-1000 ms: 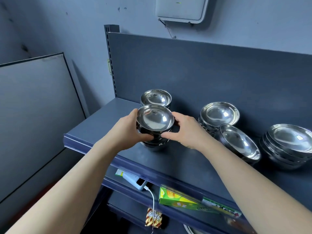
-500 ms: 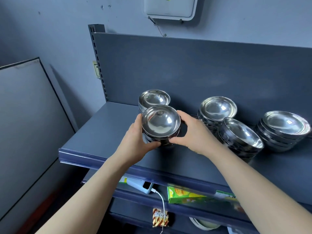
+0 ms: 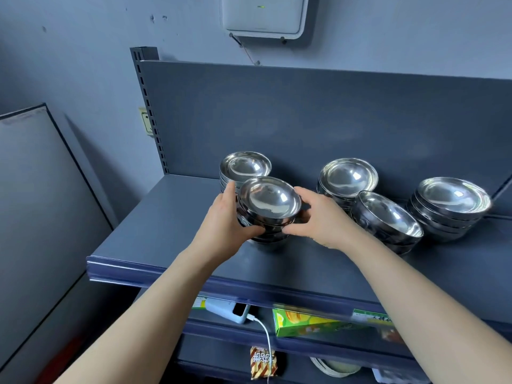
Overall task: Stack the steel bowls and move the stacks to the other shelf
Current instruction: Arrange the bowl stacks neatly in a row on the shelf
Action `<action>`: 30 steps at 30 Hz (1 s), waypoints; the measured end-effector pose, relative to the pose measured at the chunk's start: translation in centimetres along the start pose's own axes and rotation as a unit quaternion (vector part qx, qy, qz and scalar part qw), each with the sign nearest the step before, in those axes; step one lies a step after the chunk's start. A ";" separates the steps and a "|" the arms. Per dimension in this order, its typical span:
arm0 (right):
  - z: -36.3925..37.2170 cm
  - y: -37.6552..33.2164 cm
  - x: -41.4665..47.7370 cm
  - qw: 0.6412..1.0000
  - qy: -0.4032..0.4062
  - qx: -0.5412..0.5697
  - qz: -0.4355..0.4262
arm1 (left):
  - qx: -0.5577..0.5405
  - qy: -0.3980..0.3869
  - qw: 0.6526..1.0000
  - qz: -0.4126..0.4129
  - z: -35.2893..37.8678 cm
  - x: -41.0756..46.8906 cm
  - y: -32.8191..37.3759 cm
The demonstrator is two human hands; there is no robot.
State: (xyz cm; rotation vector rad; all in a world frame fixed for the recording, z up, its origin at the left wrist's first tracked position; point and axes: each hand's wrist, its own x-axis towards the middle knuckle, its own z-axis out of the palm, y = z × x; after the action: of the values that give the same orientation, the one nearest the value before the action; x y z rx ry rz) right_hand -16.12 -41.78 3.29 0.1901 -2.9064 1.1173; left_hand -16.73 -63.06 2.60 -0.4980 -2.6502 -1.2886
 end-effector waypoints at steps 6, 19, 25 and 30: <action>-0.5 -0.4 0.3 0.999 -0.023 -0.017 -0.022 | 0.019 -0.028 0.999 -0.026 0.1 -0.5 0.2; -1.7 -0.3 0.6 0.999 0.006 0.033 -0.041 | -0.021 0.027 0.999 -0.030 -0.2 -0.7 1.2; -1.9 -0.3 0.5 1.000 0.013 0.008 -0.027 | -0.042 0.033 0.998 -0.041 0.6 -0.8 1.3; -1.9 -0.6 0.4 0.999 0.005 -0.015 -0.047 | -0.020 0.016 0.998 -0.064 0.9 -0.7 0.5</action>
State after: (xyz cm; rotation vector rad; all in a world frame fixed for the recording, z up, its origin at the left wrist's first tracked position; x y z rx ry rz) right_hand -16.49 -41.01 5.09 0.3153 -2.8703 1.0581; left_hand -15.90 -62.20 2.24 -0.3144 -2.6730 -1.3740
